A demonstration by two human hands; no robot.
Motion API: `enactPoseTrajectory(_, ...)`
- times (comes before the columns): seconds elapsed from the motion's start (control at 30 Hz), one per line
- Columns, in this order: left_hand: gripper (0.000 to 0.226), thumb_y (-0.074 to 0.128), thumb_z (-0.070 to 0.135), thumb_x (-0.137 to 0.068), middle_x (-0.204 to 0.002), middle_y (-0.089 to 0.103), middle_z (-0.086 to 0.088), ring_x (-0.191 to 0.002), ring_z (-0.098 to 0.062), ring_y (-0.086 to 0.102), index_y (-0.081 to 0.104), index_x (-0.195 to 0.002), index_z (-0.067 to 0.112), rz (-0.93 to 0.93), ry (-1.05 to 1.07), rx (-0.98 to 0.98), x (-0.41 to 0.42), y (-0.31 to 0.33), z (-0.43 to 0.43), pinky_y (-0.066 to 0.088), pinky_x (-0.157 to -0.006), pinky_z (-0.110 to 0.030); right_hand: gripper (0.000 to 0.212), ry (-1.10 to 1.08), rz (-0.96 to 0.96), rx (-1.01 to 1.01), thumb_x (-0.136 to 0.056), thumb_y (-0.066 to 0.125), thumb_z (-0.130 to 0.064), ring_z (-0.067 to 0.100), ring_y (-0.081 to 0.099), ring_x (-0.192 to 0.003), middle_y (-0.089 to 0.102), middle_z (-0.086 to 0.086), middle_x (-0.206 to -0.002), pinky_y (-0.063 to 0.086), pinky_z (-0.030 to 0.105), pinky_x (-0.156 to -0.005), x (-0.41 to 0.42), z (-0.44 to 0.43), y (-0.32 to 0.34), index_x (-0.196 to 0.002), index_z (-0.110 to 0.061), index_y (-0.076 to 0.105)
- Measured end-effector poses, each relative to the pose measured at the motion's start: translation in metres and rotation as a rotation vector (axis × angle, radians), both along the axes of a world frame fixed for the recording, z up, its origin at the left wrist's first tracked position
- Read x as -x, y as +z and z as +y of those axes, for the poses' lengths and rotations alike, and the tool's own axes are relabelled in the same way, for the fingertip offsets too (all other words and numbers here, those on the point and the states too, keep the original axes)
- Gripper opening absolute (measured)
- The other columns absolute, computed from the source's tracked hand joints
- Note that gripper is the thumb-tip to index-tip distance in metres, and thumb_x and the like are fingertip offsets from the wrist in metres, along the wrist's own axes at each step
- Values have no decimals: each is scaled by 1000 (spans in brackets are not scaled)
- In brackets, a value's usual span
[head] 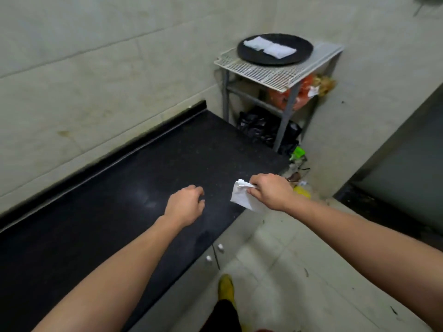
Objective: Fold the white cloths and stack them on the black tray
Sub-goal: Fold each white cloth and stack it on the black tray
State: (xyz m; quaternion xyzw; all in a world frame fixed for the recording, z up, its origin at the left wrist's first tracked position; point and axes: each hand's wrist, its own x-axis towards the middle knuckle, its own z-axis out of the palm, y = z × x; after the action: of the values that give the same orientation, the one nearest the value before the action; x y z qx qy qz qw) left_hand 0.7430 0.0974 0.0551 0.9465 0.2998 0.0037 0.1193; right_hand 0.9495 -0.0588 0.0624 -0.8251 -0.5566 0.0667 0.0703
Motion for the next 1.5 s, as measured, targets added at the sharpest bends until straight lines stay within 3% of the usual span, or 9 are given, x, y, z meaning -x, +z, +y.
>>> enactPoseTrajectory(0.23, 23, 52, 29, -93, -107, 59, -2, -97, -26, 61, 60, -111, 18, -40, -227, -2, -175, -4, 7, 47, -75, -37, 23, -209, -14, -15, -96, 47, -41, 27, 59, -97, 63, 2, -102, 37, 33, -64, -128, -38, 7, -97, -20, 57)
enactPoseTrajectory(0.43, 22, 51, 27, -95, -104, 59, -2, -92, -24, 60, 60, -112, 16, -194, -362, -37, -318, 41, 14, 46, -68, -35, 20, -359, 9, -112, -95, 51, -38, 33, 60, -95, 66, 6, -98, 48, 41, -72, -236, -56, 53, -92, -20, 59)
enactPoseTrajectory(0.57, 20, 52, 27, -93, -103, 58, -2, -94, -24, 58, 57, -108, 15, -292, -391, -53, -396, 71, 15, 49, -71, -38, 17, -410, -2, -179, -97, 51, -31, 32, 59, -92, 66, 8, -98, 35, 34, -64, -301, -64, 86, -97, -18, 62)
enactPoseTrajectory(0.67, 18, 54, 26, -89, -102, 58, -4, -97, -25, 57, 57, -102, 14, -360, -350, -90, -451, 88, 25, 47, -74, -39, 15, -394, -53, -240, -96, 52, -29, 33, 59, -93, 67, 8, -98, 29, 31, -63, -351, -58, 105, -98, -19, 63)
enactPoseTrajectory(0.83, 22, 55, 27, -89, -104, 59, -8, -101, -28, 56, 59, -104, 11, -388, -211, -179, -534, 89, 55, 47, -81, -41, 17, -221, -174, -249, -95, 50, -29, 30, 59, -99, 66, 6, -104, 30, 33, -67, -444, -28, 123, -101, -19, 63)
enactPoseTrajectory(1.03, 25, 55, 30, -90, -104, 61, -4, -98, -23, 58, 61, -110, 15, -402, 25, -161, -609, 92, 77, 51, -82, -39, 16, -26, -133, -305, -96, 48, -28, 25, 59, -95, 66, 1, -103, 33, 31, -69, -552, 27, 160, -101, -22, 62)
enactPoseTrajectory(1.23, 23, 59, 26, -89, -103, 61, -2, -94, -20, 60, 62, -110, 16, -391, 190, -130, -631, 93, 100, 52, -82, -38, 20, 85, -121, -342, -97, 47, -31, 20, 60, -95, 67, -2, -106, 44, 34, -77, -620, 112, 182, -109, -26, 62)
enactPoseTrajectory(1.43, 26, 59, 27, -90, -109, 59, -2, -97, -19, 58, 59, -114, 16, -369, 332, -86, -654, 94, 160, 50, -82, -33, 21, 164, -204, -253, -95, 46, -31, 25, 58, -106, 67, -2, -111, 36, 37, -87, -655, 219, 196, -108, -28, 62)
enactPoseTrajectory(1.5, 31, 62, 26, -89, -113, 59, -5, -99, -22, 58, 59, -117, 15, -389, 345, -20, -667, 95, 185, 49, -83, -34, 20, 174, -200, -228, -95, 47, -30, 26, 58, -106, 66, -1, -110, 36, 35, -81, -667, 249, 199, -108, -28, 62)
